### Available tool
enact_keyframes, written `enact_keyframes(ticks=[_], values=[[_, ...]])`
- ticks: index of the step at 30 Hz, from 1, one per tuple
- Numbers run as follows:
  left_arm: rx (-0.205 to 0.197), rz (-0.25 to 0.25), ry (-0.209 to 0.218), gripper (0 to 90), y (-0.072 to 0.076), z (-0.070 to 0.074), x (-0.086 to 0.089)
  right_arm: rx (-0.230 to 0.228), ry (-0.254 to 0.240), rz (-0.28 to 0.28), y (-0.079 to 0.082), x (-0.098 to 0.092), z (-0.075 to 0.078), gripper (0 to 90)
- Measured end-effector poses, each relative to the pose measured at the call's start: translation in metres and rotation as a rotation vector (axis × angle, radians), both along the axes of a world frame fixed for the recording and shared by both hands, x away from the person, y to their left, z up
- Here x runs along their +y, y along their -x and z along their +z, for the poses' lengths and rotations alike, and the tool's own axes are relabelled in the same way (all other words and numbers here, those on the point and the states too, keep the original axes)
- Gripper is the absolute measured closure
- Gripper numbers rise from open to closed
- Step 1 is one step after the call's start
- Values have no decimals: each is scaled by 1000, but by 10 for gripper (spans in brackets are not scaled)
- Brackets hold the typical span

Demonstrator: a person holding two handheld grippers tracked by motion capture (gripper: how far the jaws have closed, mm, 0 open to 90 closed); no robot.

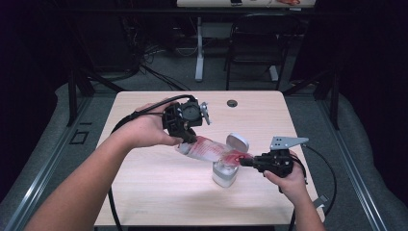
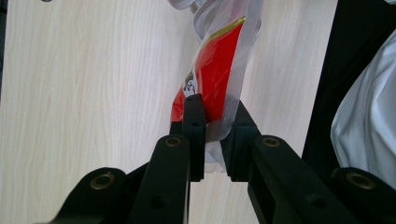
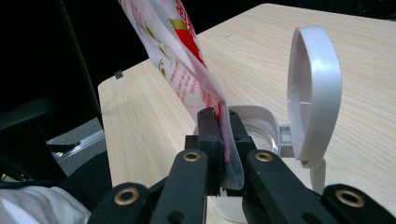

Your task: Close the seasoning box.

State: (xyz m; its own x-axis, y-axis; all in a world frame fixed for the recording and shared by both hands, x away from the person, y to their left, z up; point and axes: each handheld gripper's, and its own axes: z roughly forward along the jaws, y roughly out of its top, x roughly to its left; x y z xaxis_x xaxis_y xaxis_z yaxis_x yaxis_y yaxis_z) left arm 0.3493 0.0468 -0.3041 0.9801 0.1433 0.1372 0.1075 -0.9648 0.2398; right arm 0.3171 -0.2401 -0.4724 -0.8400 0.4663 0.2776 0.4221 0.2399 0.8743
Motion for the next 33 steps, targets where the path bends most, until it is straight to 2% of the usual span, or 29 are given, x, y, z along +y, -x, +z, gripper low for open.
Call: enact_keyframes(ticks=[2,5,23,29,33], values=[[-3,-6,-10,816,0,1,-1,1,-1,1,0,0,0,889],[-12,-4,-2,816,1,1,-2,-1,-3,-1,0,-1,0,888],[-10,-17,-4,822,1,7,-8,12,-11,-3,-2,-2,-2,886],[-14,-16,12,823,3,7,-10,14,-9,-4,-3,-3,-3,886],[-16,-21,4,823,3,9,-11,14,-11,-5,-3,-3,-3,886]])
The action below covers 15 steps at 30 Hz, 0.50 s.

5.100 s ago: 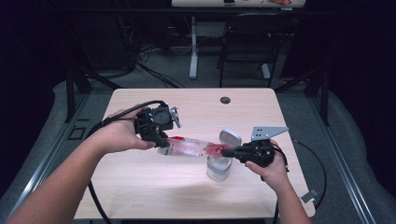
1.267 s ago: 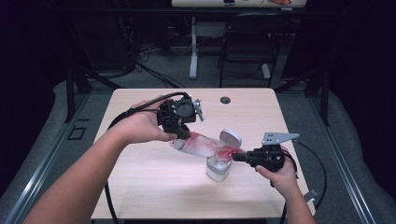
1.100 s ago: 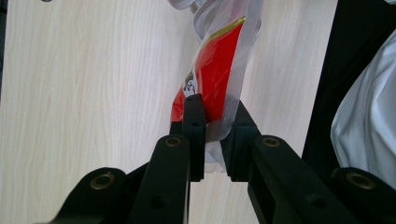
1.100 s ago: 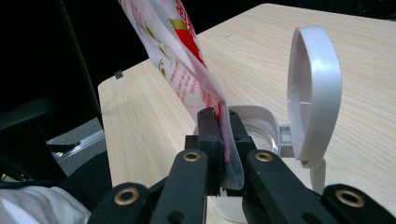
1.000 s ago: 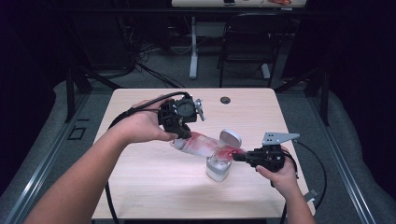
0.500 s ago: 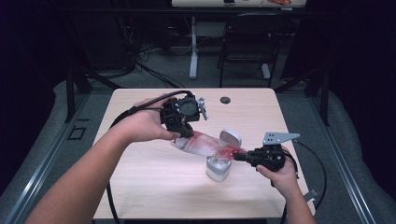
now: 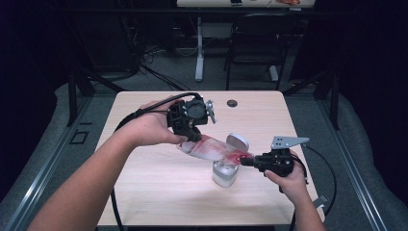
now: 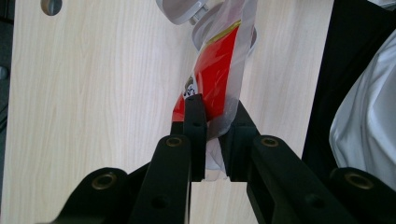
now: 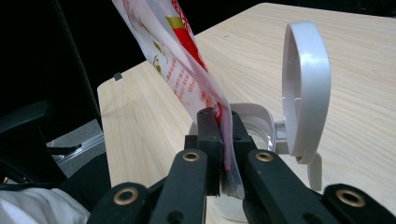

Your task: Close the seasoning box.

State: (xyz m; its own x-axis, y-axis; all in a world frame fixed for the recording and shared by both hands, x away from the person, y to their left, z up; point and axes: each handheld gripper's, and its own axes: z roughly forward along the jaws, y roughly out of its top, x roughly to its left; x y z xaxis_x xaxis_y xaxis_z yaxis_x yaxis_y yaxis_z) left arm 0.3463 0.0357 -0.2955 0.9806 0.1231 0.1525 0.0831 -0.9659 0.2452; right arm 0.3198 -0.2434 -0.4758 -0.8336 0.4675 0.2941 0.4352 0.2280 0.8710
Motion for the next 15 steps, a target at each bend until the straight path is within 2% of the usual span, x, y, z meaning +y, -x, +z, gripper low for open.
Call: enact_keyframes(ticks=[15], values=[[-13,-17,12,828,2,6,-5,14,-13,1,0,2,-3,887]])
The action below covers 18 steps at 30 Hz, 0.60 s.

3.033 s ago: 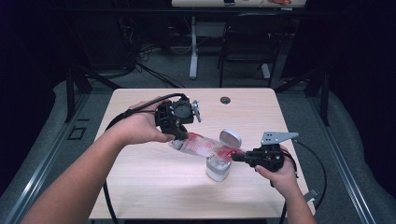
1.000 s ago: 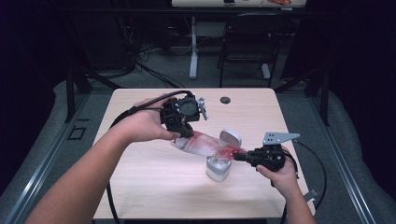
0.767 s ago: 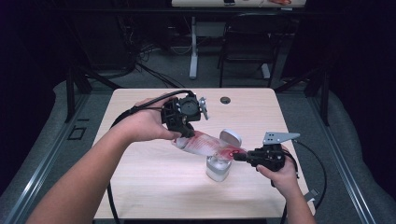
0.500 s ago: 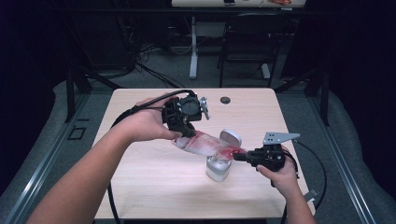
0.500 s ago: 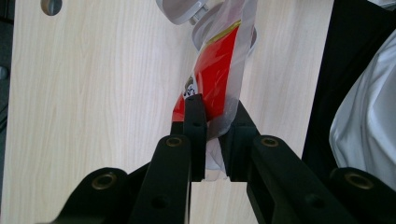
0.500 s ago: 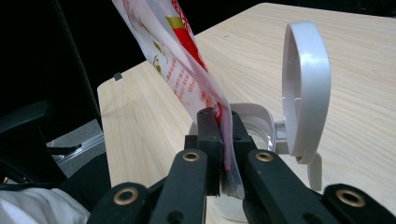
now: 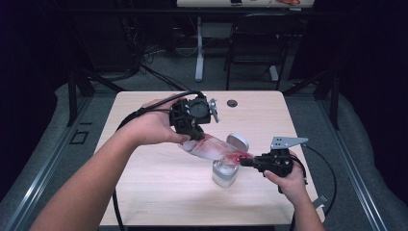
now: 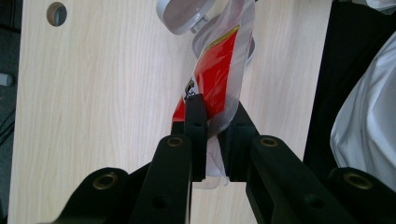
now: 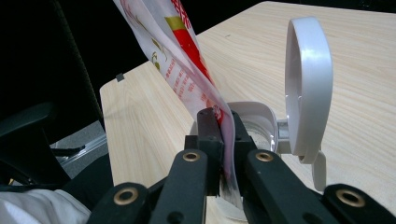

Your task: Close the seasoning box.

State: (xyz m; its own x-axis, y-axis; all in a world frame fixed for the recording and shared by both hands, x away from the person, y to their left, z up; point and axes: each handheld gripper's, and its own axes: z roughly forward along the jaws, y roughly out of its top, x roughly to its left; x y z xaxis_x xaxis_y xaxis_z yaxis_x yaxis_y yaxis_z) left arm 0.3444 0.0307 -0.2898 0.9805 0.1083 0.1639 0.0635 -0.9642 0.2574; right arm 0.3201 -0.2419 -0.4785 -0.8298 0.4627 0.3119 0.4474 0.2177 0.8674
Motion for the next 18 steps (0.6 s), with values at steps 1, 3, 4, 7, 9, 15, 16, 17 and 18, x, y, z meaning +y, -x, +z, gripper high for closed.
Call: enact_keyframes(ticks=[1,3,4,7,9,15,16,17,18], values=[[-2,-1,-1,828,0,0,0,-1,3,3,0,0,0,886],[1,-3,1,829,1,1,-1,0,8,3,0,0,0,887],[-2,-5,1,829,1,1,-1,1,7,3,0,1,0,886],[-5,-8,0,830,1,2,-2,2,7,3,0,1,-1,886],[-3,-7,4,830,1,3,-3,1,10,3,0,2,-1,886],[-6,-9,3,831,2,4,-4,0,14,8,0,3,-1,886],[-6,-11,4,831,2,4,-4,1,15,8,0,3,-1,886],[-7,-12,5,831,2,4,-4,0,16,7,0,3,-1,886],[-9,-12,7,831,2,4,-4,1,16,8,0,3,-1,886]])
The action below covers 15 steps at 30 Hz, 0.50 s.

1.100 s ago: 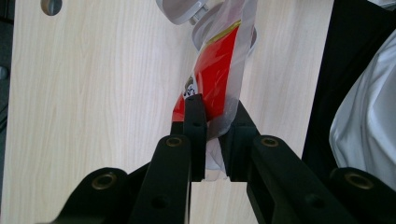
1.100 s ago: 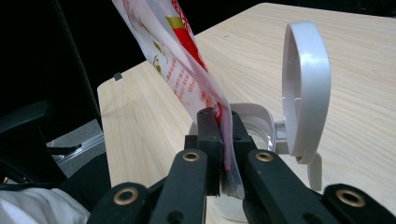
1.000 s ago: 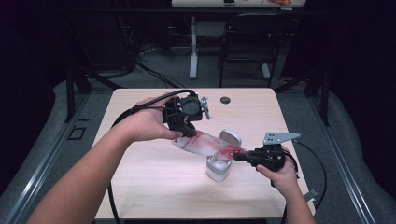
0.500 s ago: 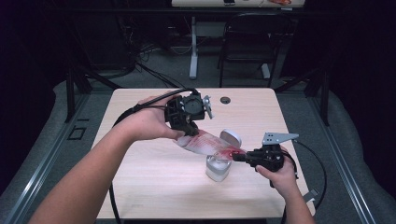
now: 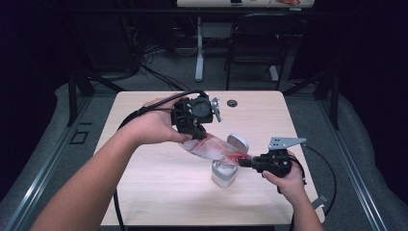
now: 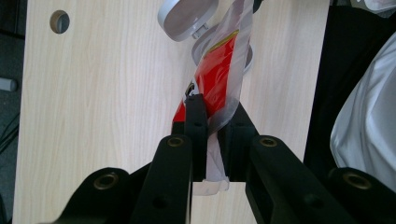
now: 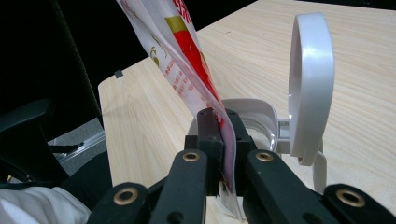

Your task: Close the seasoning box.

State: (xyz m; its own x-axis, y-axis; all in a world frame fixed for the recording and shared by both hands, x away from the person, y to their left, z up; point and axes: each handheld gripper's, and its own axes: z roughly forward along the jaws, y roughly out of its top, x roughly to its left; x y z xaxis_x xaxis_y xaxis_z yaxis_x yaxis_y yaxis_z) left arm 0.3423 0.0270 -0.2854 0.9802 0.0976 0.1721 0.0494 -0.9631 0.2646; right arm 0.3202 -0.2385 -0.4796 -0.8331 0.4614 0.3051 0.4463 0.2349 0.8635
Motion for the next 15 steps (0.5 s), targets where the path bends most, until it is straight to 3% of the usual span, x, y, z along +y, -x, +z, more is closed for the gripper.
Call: enact_keyframes(ticks=[15], values=[[-2,1,12,829,0,0,1,-3,3,-3,0,1,0,885]])
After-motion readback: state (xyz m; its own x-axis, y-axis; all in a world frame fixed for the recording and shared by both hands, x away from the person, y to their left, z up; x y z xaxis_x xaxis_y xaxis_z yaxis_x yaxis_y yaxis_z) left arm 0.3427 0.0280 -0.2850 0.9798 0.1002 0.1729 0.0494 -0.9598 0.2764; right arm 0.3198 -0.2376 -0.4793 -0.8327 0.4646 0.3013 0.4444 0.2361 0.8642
